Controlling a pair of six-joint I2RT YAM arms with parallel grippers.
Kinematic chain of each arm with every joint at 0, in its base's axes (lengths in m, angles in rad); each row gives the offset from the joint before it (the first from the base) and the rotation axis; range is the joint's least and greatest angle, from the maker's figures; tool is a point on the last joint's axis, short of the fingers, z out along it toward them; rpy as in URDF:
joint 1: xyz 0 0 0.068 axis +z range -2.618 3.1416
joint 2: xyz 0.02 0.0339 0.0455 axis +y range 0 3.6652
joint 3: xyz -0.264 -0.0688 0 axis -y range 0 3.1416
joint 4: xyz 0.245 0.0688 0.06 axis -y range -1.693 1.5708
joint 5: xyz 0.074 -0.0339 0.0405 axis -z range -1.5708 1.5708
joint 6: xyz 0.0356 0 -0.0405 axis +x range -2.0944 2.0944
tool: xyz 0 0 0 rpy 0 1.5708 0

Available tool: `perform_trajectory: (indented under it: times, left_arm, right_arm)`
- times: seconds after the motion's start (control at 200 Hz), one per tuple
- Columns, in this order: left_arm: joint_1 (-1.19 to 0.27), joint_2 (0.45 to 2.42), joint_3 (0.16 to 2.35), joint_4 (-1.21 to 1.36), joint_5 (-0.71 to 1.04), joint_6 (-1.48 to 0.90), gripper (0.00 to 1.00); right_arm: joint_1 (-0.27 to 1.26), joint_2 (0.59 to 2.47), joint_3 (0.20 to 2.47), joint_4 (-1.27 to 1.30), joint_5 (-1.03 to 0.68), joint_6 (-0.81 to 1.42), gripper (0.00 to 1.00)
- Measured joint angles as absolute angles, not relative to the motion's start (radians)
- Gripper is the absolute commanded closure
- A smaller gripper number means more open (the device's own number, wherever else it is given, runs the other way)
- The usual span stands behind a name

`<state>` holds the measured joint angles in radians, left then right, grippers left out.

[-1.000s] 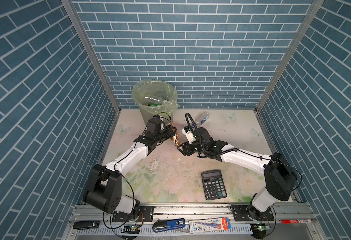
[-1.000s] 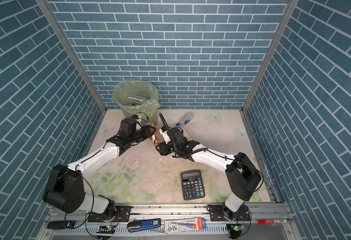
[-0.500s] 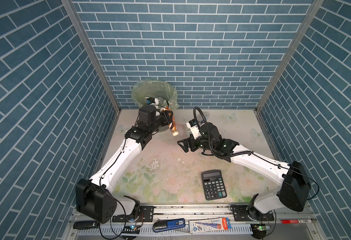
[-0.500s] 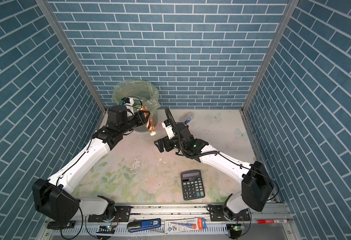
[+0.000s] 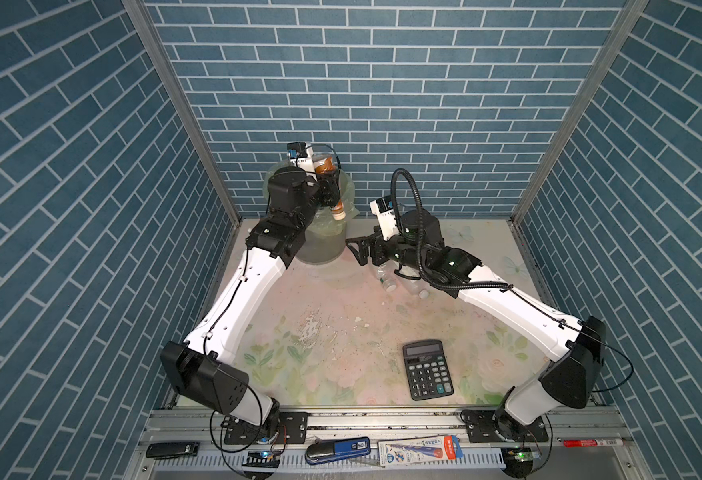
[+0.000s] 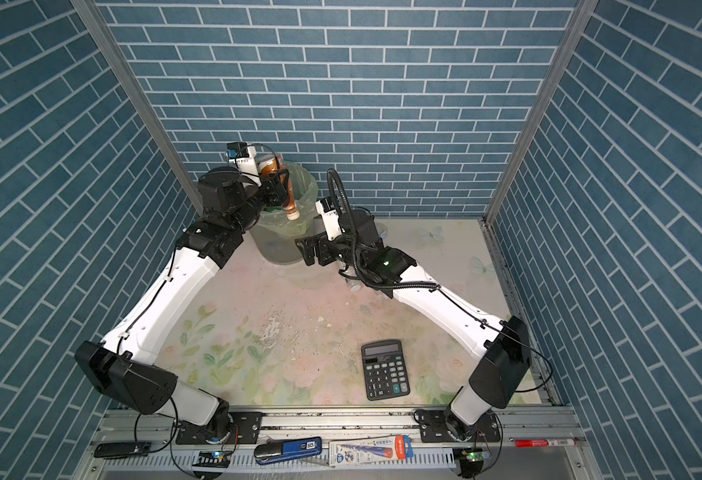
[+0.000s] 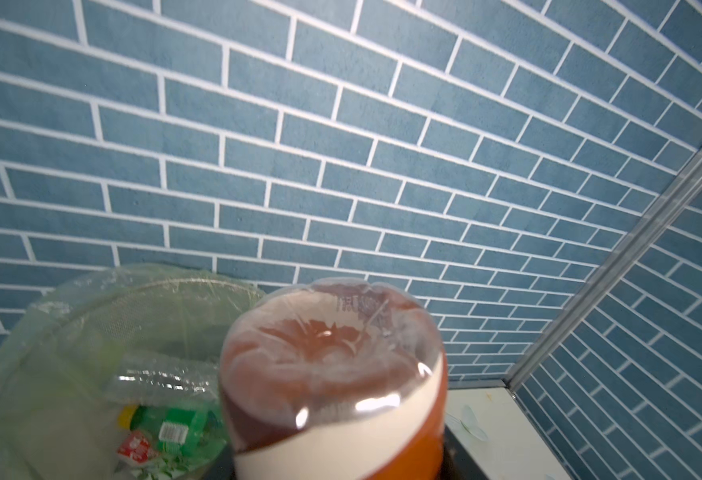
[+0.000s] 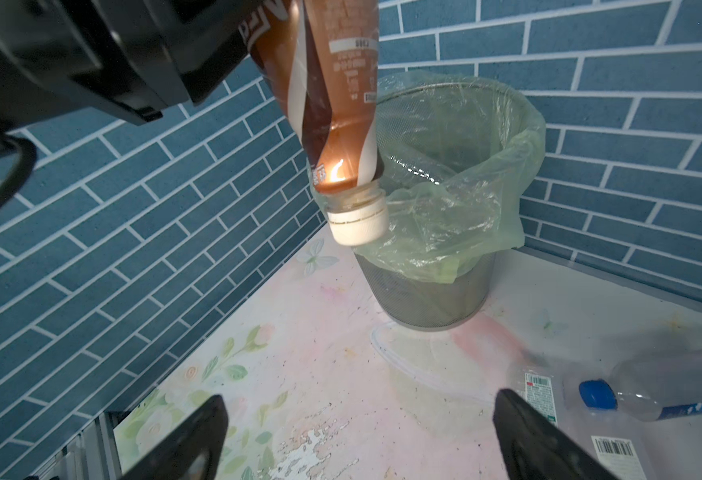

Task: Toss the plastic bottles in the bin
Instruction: 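Raise the Nescafe bottle over the bin with the left gripper while the right withdraws, then open the left gripper to drop the Nescafe bottle into the bin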

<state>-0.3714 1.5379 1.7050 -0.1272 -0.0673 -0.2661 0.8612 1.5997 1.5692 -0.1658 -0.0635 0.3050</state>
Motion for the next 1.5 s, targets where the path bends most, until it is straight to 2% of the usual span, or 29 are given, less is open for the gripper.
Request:
perform_trajectory:
  times: [0.295, 0.675, 0.765, 0.89, 0.97, 1.125, 1.5]
  left_arm:
    - [-0.364, 1.629, 1.927, -0.069, -0.147, -0.093, 0.43]
    - [-0.341, 1.655, 2.038, 0.009, -0.191, 0.033, 0.43]
    - [-0.317, 1.694, 2.039, 0.009, -0.191, 0.018, 0.36]
    - [-0.275, 1.767, 2.011, -0.044, -0.198, -0.039, 0.19]
    - [-0.256, 1.799, 1.969, -0.097, -0.209, -0.071, 0.01]
    - [-0.237, 1.814, 1.917, -0.196, -0.221, -0.102, 0.01]
    - [-0.239, 1.700, 1.919, -0.214, -0.189, -0.150, 0.01]
  right_arm:
    - [0.840, 1.664, 1.692, -0.216, -0.072, 0.305, 0.01]
    - [0.772, 1.707, 1.723, -0.227, -0.134, 0.310, 0.01]
    - [0.762, 1.722, 1.723, -0.227, -0.149, 0.313, 0.01]
    - [0.752, 1.731, 1.723, -0.232, -0.160, 0.317, 0.01]
    - [0.751, 1.731, 1.723, -0.231, -0.167, 0.317, 0.01]
    - [0.749, 1.730, 1.720, -0.232, -0.182, 0.318, 0.01]
    - [0.748, 1.718, 1.658, -0.216, -0.192, 0.344, 0.01]
